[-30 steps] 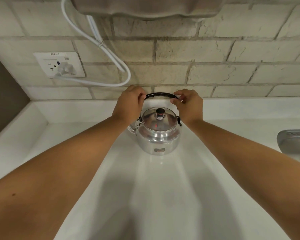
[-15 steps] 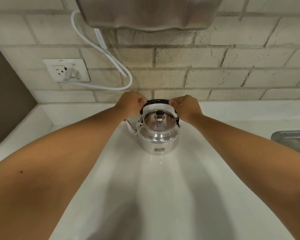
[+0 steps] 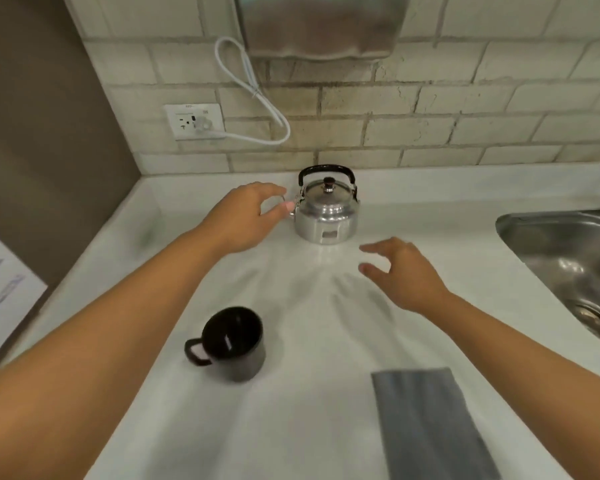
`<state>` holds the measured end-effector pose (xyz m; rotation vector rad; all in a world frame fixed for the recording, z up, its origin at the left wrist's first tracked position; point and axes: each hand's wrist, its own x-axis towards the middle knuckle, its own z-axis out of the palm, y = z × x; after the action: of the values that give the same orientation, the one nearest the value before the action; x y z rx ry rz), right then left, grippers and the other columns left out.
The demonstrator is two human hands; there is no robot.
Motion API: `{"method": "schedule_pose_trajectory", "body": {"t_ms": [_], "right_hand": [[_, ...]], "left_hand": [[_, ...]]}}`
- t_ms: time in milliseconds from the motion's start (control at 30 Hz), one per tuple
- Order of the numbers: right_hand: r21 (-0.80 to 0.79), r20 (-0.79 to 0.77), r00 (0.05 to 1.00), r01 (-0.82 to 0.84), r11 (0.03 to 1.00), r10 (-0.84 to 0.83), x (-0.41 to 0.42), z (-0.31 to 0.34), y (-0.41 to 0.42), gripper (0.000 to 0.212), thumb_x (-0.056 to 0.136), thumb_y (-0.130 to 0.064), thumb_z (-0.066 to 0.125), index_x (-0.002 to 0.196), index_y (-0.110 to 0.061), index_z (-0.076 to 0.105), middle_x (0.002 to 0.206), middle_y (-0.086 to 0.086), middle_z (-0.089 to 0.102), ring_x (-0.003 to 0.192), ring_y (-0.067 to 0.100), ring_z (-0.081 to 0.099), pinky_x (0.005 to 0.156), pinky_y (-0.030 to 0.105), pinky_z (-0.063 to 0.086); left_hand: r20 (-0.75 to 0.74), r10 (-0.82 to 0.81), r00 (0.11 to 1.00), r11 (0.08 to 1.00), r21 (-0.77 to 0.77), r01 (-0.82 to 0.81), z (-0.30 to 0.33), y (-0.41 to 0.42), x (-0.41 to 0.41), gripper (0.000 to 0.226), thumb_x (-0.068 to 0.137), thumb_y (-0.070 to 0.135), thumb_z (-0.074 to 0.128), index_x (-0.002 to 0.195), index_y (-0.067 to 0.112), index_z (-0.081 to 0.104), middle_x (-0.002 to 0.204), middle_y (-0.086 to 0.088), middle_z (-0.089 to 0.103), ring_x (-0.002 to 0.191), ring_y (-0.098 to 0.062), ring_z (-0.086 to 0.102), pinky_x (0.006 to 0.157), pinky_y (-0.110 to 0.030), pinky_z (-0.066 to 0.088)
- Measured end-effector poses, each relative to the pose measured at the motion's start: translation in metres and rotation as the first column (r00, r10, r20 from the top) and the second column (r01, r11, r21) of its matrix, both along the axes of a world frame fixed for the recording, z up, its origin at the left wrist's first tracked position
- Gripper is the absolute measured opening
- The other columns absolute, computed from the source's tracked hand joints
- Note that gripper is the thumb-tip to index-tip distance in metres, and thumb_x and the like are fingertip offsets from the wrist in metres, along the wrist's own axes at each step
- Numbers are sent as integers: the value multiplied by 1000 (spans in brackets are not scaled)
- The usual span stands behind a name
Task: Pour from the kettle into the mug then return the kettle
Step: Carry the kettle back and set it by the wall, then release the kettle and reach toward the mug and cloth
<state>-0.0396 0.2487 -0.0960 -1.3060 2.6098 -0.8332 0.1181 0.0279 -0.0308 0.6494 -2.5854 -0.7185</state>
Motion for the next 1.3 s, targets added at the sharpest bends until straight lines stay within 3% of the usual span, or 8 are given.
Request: {"method": "schedule_pose_trajectory", "body": {"t_ms": [133,267,367,467,667,1000,1133,1300], "right_hand": [[158,-169,978,149,976,-122,72,-42,68,38,93,-41,50,128,-29,58,135,0,56,120,27,48,91,38,39],[416,-226,961,244,876,-161,120,-91,115,54,97,-52,24,148,-36,24,159,3,21,144,31,14,112,52,15],[475,-164,969,243,845,-186,141,-114,129,60,93,-59,7,149,-40,-5,161,-1,-5,146,30,-5,114,58,3],[455,-131,973,229,861,-189,151,-116,122,61,92,-59,5,148,-39,-10,161,-1,-12,146,30,-10,114,59,-1],[447,-105,985,-76,891,137,179,-116,67,57,95,-56,5,147,-41,-13,159,-4,-18,143,27,-21,114,55,-11],[527,-163,958,-119,841,238,130,-110,-38,59,101,-44,14,148,-25,-15,160,7,-15,144,34,-17,116,55,-2],[396,-64,987,-112,912,149,177,-111,15,60,100,-46,11,150,-21,-9,160,5,-13,144,25,-19,119,44,-7],[328,-34,903,-395,858,429,294,-110,48,60,95,-52,0,148,-29,-15,158,-7,-19,141,13,-28,118,37,-12]], "left_hand": [[-15,-39,999,992,-120,37,-8,42,69,52,92,52,46,137,25,48,147,2,46,137,-19,36,114,-39,27],[-126,-4,992,988,-151,-16,-31,74,135,56,90,58,44,139,29,42,148,5,44,141,-16,29,119,-49,17],[-196,64,978,995,-67,-79,-62,88,180,65,85,67,45,141,35,34,152,9,37,140,6,17,121,-41,7],[-120,169,978,985,46,-165,-106,95,220,82,77,77,48,145,42,18,158,14,21,125,29,-9,116,-34,4],[288,254,923,967,-45,-252,-180,91,270,97,80,81,23,152,18,7,163,-2,5,149,-15,-2,121,-40,-3],[422,222,879,972,-164,-166,-187,85,269,80,88,68,3,151,19,-7,161,2,-13,146,-11,-16,119,-35,-9],[381,175,908,983,-123,-138,-184,79,283,64,96,53,3,151,21,-4,161,5,-9,146,-7,-15,119,-30,-9],[373,281,884,958,-165,-235,-183,68,313,55,99,39,7,151,22,0,161,7,-4,147,-7,-10,120,-34,-8]]}}
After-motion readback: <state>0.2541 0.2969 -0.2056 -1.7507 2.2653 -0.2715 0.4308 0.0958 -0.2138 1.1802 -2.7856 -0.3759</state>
